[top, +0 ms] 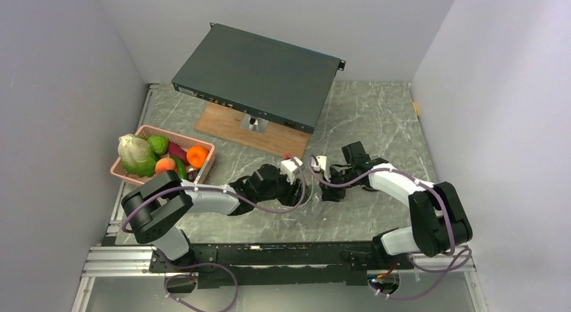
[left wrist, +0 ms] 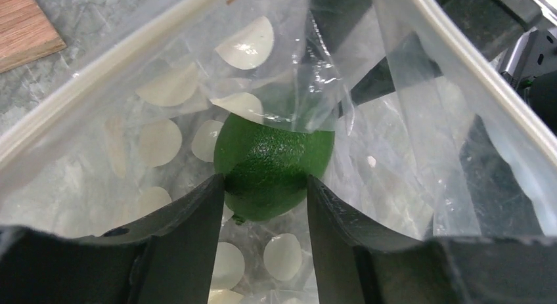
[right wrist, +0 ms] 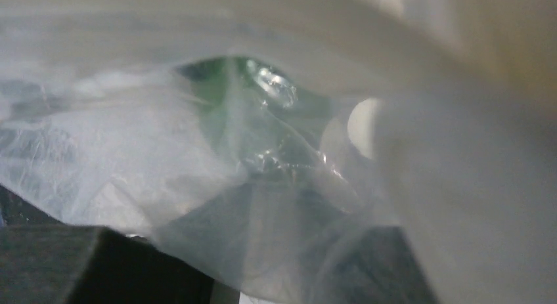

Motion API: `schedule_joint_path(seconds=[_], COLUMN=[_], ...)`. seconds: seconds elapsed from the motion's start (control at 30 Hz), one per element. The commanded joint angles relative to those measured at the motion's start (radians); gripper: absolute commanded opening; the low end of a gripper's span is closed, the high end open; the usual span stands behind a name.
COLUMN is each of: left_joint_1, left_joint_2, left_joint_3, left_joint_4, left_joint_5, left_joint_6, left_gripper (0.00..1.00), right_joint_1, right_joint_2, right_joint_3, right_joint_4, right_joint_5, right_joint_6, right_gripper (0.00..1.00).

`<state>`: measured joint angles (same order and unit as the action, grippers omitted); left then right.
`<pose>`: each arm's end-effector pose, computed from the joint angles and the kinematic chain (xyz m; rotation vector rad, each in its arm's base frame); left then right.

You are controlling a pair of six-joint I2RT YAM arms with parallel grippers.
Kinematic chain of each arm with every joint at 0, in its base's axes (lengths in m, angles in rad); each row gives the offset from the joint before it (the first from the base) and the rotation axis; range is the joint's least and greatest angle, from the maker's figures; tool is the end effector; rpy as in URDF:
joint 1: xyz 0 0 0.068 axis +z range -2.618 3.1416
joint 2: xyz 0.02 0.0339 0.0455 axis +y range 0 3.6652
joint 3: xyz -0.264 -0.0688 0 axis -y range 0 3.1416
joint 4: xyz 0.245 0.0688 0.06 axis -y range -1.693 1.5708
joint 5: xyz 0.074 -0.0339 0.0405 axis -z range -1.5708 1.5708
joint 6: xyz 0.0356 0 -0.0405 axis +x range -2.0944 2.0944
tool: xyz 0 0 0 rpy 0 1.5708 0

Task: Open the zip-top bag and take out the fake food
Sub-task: Pick up the fake vegetable from the zipper food storage bag.

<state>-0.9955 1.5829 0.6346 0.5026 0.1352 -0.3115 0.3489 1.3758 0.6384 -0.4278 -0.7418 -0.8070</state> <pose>0.1665 -0.2656 0.1663 0.8065 1.9922 -0.9385 0.2080 0.1013 0.1601 -1.5139 1.9597 0.8197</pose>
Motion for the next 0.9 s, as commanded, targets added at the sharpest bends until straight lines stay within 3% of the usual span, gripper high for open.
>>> schedule_joint_path(seconds=[0.0,0.1,0.13,0.17,0.2,0.23,0.57,0.73,0.87], left_joint_1=[-0.002,-0.002,-0.002,-0.002,-0.001,0.0,0.003,0.004,0.004], left_joint_2=[0.033,0.056,0.063,0.068,0.074,0.079,0.168,0.175,0.158], left_joint_3=[0.038,0.054,0.057,0.057,0.057,0.059,0.122,0.117,0.117], left_joint_4=[0.08,0.087,0.091,0.098,0.109,0.117,0.056,-0.011,-0.065], left_joint_5=[0.048,0.055,0.056,0.055,0.055,0.059,0.139,0.099,0.079], left_joint_6=[-0.021,-0.01,-0.005,0.001,0.004,0.008,0.045,0.049,0.068], left_gripper=[0.55,0.59,0.75,0.96,0.99,1.0,0.98,0.9,0.93], right_joint_1=[0.018,0.024,0.023,0.025,0.025,0.025,0.025,0.022,0.013], right_joint_2=[0.021,0.026,0.027,0.028,0.029,0.028,0.034,0.035,0.035], right_joint_3=[0.037,0.042,0.043,0.043,0.043,0.043,0.049,0.047,0.047], right_joint_4=[-0.018,-0.023,-0.023,-0.023,-0.021,-0.022,-0.022,-0.013,-0.008], right_joint_5=[-0.019,-0.047,-0.055,-0.062,-0.069,-0.076,-0.123,-0.119,-0.113], right_joint_6=[-0.053,-0.059,-0.06,-0.059,-0.061,-0.064,-0.066,-0.054,-0.049], right_gripper=[0.27,0.16,0.12,0.09,0.04,0.0,0.0,0.0,0.0])
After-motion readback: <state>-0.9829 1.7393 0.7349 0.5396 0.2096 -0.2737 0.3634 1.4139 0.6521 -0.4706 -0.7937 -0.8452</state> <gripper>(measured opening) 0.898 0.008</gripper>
